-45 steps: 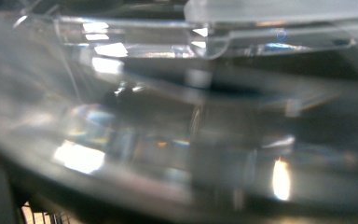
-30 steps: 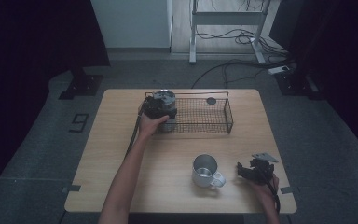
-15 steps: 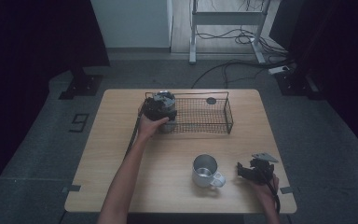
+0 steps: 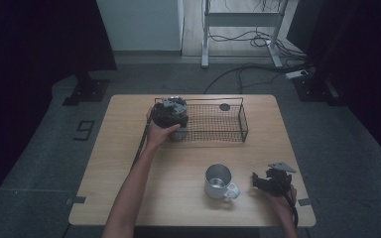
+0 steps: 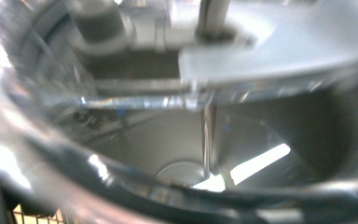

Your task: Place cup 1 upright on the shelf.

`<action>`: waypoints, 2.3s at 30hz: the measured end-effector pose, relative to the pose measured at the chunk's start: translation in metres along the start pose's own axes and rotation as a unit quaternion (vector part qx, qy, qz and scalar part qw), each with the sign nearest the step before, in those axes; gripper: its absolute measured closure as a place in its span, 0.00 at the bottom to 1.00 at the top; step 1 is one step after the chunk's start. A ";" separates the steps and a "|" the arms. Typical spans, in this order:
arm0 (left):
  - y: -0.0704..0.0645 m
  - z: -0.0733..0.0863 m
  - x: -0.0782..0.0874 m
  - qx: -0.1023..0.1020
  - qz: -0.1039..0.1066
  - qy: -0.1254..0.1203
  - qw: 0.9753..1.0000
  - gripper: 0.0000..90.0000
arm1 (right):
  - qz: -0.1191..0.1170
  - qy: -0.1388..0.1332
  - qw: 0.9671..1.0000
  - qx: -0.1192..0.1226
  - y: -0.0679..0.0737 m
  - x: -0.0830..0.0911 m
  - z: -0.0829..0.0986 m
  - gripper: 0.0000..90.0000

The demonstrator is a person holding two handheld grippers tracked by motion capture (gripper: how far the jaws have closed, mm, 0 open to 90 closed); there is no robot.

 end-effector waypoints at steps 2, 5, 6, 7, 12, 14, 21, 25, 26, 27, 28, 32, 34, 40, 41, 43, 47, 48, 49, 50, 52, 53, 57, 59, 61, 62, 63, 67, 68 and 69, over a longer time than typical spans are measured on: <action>0.001 -0.002 0.005 0.005 0.002 -0.008 1.000 0.02 | 0.000 0.000 1.000 0.000 0.000 0.000 0.000 0.14; 0.002 -0.002 0.009 0.010 0.006 -0.013 1.000 0.02 | 0.000 0.000 1.000 0.000 0.000 0.000 0.000 0.14; 0.002 -0.001 0.011 0.012 0.008 -0.014 1.000 0.02 | 0.000 0.000 1.000 0.000 0.000 0.000 0.000 0.14; 0.002 0.000 0.012 0.012 0.007 -0.014 1.000 0.02 | 0.000 0.000 1.000 0.000 0.000 0.000 0.000 0.14; 0.002 0.005 0.023 0.008 0.010 -0.021 1.000 0.03 | 0.000 0.000 1.000 0.000 0.000 0.000 0.000 0.14; 0.003 0.006 0.032 0.004 0.010 -0.031 0.999 0.03 | 0.000 0.000 1.000 0.000 0.000 0.000 0.000 0.14; 0.004 0.011 0.055 0.000 0.014 -0.038 0.999 0.03 | 0.000 0.000 1.000 0.000 0.000 0.000 0.000 0.14; 0.000 0.019 0.066 -0.006 0.017 -0.034 0.999 0.04 | 0.000 0.000 1.000 0.000 0.000 0.000 0.000 0.14; 0.000 0.021 0.068 -0.008 0.020 -0.034 0.999 0.04 | 0.000 0.000 1.000 0.000 0.000 0.000 0.000 0.14; -0.001 0.023 0.071 -0.009 0.021 -0.035 0.999 0.05 | 0.000 0.000 1.000 0.000 0.000 0.000 0.000 0.14; -0.002 0.024 0.073 -0.010 0.024 -0.036 0.999 0.05 | 0.000 0.000 1.000 0.000 0.000 0.000 0.000 0.14; -0.007 0.030 0.084 -0.014 0.037 -0.041 0.998 0.06 | 0.000 0.001 1.000 0.000 0.000 0.000 0.000 0.14; -0.010 0.033 0.089 -0.014 0.036 -0.033 0.999 0.06 | 0.000 0.001 1.000 -0.001 0.000 0.000 0.000 0.14; -0.020 0.046 0.106 -0.020 0.032 -0.036 0.999 0.07 | 0.000 0.001 1.000 -0.001 0.000 0.000 0.000 0.14; -0.021 0.051 0.108 -0.021 0.033 -0.036 0.999 0.07 | 0.000 0.001 1.000 0.000 0.000 0.000 0.000 0.14; -0.022 0.058 0.111 -0.022 0.033 -0.034 0.999 0.07 | 0.001 0.000 1.000 0.000 0.000 0.000 0.000 0.14; -0.023 0.077 0.116 -0.014 0.038 -0.033 0.999 0.07 | 0.001 0.000 1.000 0.000 0.000 0.000 0.000 0.14; -0.023 0.081 0.117 -0.013 0.038 -0.031 0.999 0.07 | 0.001 0.000 1.000 0.000 0.000 0.000 0.000 0.14; -0.023 0.086 0.119 -0.014 0.040 -0.027 0.999 0.08 | 0.001 0.000 1.000 0.000 0.000 0.000 0.000 0.14; -0.023 0.088 0.121 -0.014 0.041 -0.026 0.999 0.08 | 0.001 0.000 1.000 0.000 0.000 0.000 0.000 0.14; -0.025 0.093 0.126 -0.019 0.040 -0.024 0.999 0.08 | 0.001 0.000 1.000 0.000 0.000 0.000 0.000 0.14; -0.026 0.095 0.128 -0.022 0.038 -0.023 0.999 0.08 | 0.001 0.000 1.000 0.000 0.000 0.000 0.000 0.14; -0.030 0.103 0.135 -0.028 0.038 -0.018 0.999 0.08 | 0.001 0.001 1.000 0.000 0.000 0.000 0.000 0.14; -0.031 0.109 0.137 -0.026 0.040 -0.015 0.999 0.08 | 0.001 0.000 1.000 0.000 0.000 0.000 0.000 0.14; -0.032 0.115 0.137 -0.023 0.042 -0.009 0.999 0.08 | 0.001 0.000 1.000 0.000 0.000 0.000 0.000 0.14; -0.033 0.120 0.137 -0.022 0.042 -0.006 0.999 0.08 | 0.001 0.000 1.000 0.000 0.000 0.000 0.000 0.14; -0.034 0.122 0.138 -0.020 0.043 -0.004 0.999 0.08 | 0.001 0.000 1.000 0.000 0.000 0.000 0.000 0.14; -0.036 0.137 0.136 -0.016 0.046 0.009 0.999 0.09 | 0.001 0.000 1.000 0.000 0.000 0.000 0.000 0.14; -0.037 0.139 0.135 -0.016 0.045 0.013 0.999 0.09 | 0.002 0.000 1.000 -0.001 0.000 0.000 0.000 0.14; -0.038 0.143 0.134 -0.018 0.043 0.019 0.999 0.09 | 0.002 0.000 1.000 0.000 0.000 0.000 0.000 0.14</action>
Point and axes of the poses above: each handheld gripper's, and its own axes: x roughly backward along the jaws, z roughly out of its underside, y roughly to its left, the point moved 2 cm from there along -x, roughly forward along the jaws, and after that the axes turned 12 degrees about -x, right-handed, at the moved point
